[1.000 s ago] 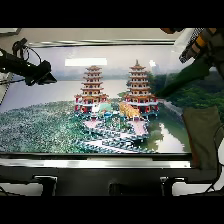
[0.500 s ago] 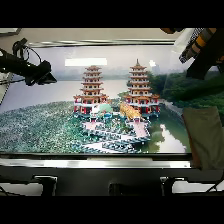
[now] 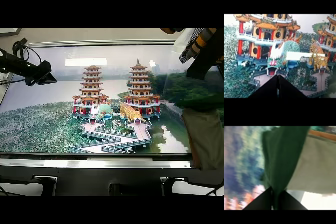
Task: Fold the clothes and pants, and hang the long-sleeved shirts on hangers.
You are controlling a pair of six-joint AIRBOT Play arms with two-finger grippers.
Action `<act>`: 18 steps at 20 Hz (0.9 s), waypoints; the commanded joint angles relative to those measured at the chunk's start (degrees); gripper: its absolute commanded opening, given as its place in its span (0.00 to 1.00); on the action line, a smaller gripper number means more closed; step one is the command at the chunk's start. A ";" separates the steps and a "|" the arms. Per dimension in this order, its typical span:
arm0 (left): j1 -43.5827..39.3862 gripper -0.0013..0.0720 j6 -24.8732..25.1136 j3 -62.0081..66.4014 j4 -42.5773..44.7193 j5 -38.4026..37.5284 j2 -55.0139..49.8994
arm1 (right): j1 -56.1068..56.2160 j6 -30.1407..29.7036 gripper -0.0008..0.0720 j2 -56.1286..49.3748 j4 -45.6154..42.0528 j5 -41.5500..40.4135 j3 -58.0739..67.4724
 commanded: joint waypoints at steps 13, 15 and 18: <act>-0.02 0.04 0.66 -0.02 0.02 -1.01 -0.04 | 0.00 -8.61 0.06 19.87 -22.77 0.98 -45.88; -0.02 0.04 0.66 -0.02 0.02 -1.03 -0.04 | 0.00 -6.93 0.06 21.68 -23.15 -0.22 -52.04; -0.02 0.04 0.66 -0.02 0.02 -1.03 -0.04 | 0.00 -5.99 0.06 22.36 -24.22 -0.48 -58.29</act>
